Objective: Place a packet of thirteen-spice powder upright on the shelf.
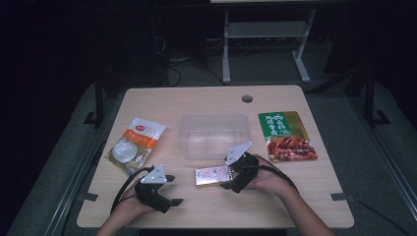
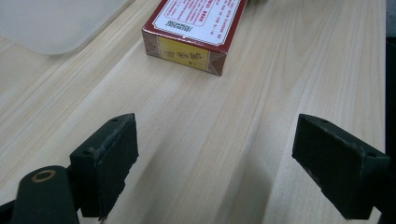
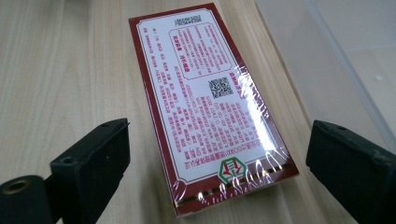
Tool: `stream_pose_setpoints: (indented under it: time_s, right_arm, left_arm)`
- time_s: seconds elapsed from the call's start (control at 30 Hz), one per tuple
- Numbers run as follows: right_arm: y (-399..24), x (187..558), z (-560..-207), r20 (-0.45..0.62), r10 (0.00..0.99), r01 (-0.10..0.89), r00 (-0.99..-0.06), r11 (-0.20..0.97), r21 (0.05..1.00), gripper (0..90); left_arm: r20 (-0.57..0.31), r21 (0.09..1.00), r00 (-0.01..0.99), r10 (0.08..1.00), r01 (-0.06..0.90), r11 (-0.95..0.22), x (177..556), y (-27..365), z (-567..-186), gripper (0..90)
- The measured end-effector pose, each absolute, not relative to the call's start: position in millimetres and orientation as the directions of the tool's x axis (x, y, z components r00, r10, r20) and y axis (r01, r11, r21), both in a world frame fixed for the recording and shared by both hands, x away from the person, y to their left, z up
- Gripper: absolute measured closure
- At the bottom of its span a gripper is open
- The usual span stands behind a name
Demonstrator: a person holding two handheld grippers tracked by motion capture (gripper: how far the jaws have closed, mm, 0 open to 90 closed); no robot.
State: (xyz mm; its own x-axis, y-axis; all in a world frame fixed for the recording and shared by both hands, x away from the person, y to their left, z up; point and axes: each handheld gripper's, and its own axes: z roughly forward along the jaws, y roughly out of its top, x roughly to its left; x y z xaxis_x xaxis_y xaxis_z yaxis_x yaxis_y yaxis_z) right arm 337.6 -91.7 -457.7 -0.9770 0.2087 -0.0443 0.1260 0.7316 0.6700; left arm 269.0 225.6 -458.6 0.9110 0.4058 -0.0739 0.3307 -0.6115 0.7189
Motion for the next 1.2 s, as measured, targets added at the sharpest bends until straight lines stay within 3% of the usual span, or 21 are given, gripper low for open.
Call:
stream_pose_setpoints:
  time_s: [0.83,1.2]
  right_arm:
    - [-94.8,338.0,-466.8,0.007,0.185,0.148,-0.983,0.761,0.632,24.8]
    - [-92.1,329.5,-465.1,-0.013,0.136,0.098,-0.991,0.777,0.621,30.1]
  left_arm:
    - [-0.088,0.72,0.914,0.397,0.334,-0.609,268.5,226.6,-457.9,13.9]
    - [-0.087,0.721,0.915,0.393,0.33,-0.61,268.2,227.0,-457.2,13.9]
